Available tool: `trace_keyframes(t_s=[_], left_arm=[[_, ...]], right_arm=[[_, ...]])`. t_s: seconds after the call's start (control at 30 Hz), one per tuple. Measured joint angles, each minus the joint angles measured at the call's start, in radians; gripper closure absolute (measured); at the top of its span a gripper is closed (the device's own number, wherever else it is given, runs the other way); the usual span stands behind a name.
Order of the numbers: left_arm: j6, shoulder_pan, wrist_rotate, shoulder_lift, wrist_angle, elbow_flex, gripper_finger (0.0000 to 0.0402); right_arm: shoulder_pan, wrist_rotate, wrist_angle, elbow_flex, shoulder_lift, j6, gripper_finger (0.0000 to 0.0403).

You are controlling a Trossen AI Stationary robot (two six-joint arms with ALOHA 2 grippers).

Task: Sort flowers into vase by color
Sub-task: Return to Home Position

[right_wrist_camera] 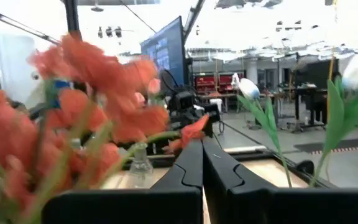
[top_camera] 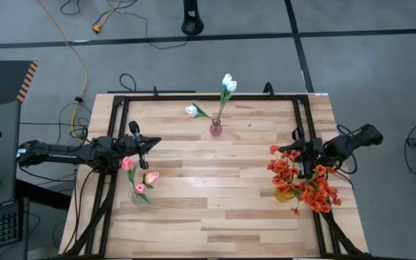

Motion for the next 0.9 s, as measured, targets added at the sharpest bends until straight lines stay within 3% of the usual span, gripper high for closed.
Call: trace_keyframes(t_s=[0.37,0.47,0.73,0.9], left_arm=[[-0.001,0.000,0.001,0.000,0.000,0.000,0.0401],[-0.001,0.000,0.002,0.000,0.001,0.000,0.0401],[-0.005,0.000,0.003,0.000,0.001,0.000,0.0401],[-0.015,0.000,0.039,0.000,0.001,0.000,0.0401]], right_arm=[[-0.135,-0.030,0.039,-0.083,0.000,0.074,0.0379],[-0.164,-0.085,0.027,-0.096,0.000,0.077,0.0379],[-0.205,-0.129,-0.159,-0.097,0.001,0.169,0.0378],[-0.227,-0.129,-0.171,-0.095,0.002,0.187,0.0378]])
